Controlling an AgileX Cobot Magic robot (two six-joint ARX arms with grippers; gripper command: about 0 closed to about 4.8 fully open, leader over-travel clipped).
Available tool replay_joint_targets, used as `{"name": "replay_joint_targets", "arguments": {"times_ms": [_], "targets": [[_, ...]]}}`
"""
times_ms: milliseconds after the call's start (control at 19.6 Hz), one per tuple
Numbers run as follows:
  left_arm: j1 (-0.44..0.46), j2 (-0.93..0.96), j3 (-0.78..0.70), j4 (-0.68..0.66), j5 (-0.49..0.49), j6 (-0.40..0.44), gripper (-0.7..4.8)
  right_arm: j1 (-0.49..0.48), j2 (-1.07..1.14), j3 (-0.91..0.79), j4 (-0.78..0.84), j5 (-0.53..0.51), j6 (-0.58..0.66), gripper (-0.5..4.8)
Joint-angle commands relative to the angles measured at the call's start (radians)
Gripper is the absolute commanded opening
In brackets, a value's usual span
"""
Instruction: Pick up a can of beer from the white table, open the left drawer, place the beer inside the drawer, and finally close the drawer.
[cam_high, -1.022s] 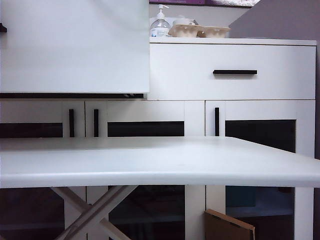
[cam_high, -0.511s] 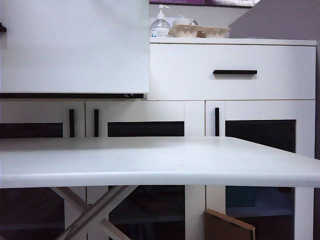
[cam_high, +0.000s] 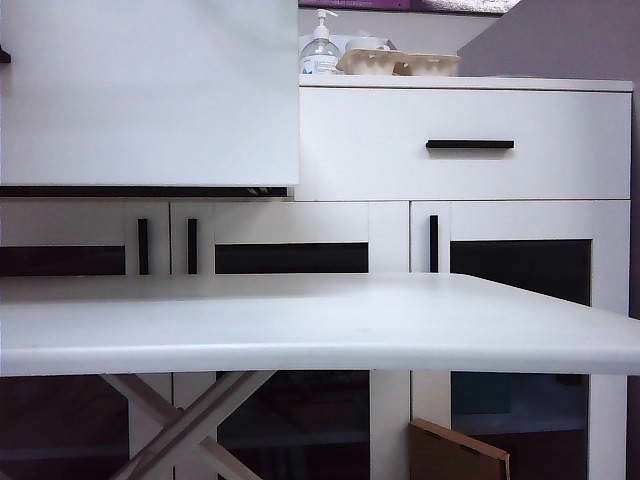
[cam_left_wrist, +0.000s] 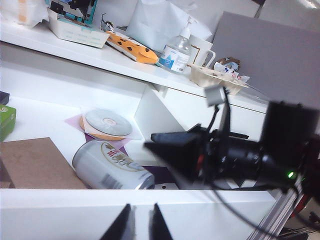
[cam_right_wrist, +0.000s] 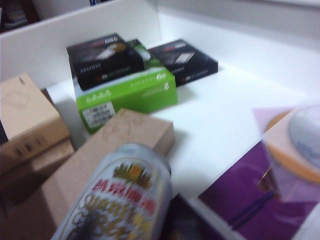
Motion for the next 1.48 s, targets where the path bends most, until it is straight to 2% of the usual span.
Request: {"name": "replay_joint_targets", "arguments": {"times_ms": [51, 153, 204, 256, 358, 562, 818, 1022, 1175, 1278, 1482], "targets": [[0.001, 0.000, 0.005, 0.011, 0.003, 0.000, 0.51, 0.002, -0.019, 0.098, -0.074, 0.002, -0.004, 0.09], [0.001, 0.000, 0.004, 0.012, 0.000, 0.002, 0.51, 0.002, -0.040, 0.175, -0.156, 0.000, -0.005, -0.05], [0.001, 0.000, 0.004, 0.011, 0.000, 0.007, 0.34, 0.002, -0.069, 0.208, -0.217, -0.002, -0.005, -0.05], [0.001, 0.000, 0.004, 0.010, 0.000, 0.009, -0.05, 0.002, -0.084, 0.221, -0.252, 0.000, -0.006, -0.05], [0.001, 0.000, 0.005, 0.005, -0.001, 0.035, -0.06, -0.003, -0.162, 0.236, -0.372, 0.016, -0.006, -0.05], [0.001, 0.005, 0.006, -0.017, -0.068, 0.141, -0.06, -0.003, -0.310, 0.235, -0.488, 0.215, -0.014, -0.05], [0.001, 0.077, 0.090, -0.169, -0.195, 0.316, -0.06, -0.003, -0.439, 0.234, -0.673, 0.409, -0.116, -0.05], [0.000, 0.100, 0.111, -0.199, -0.320, 0.356, -0.06, -0.001, -0.464, 0.232, -0.763, 0.410, -0.114, -0.04], [-0.003, 0.113, 0.111, -0.303, -0.397, 0.418, -0.06, 0.019, -0.465, 0.199, -0.762, 0.401, -0.114, -0.05], [-0.003, 0.125, 0.107, -0.347, -0.404, 0.418, -0.06, 0.023, -0.467, 0.169, -0.751, 0.396, -0.112, -0.05], [-0.005, 0.132, 0.106, -0.337, -0.401, 0.400, -0.06, 0.030, -0.478, 0.113, -0.754, 0.377, -0.102, -0.05]]}}
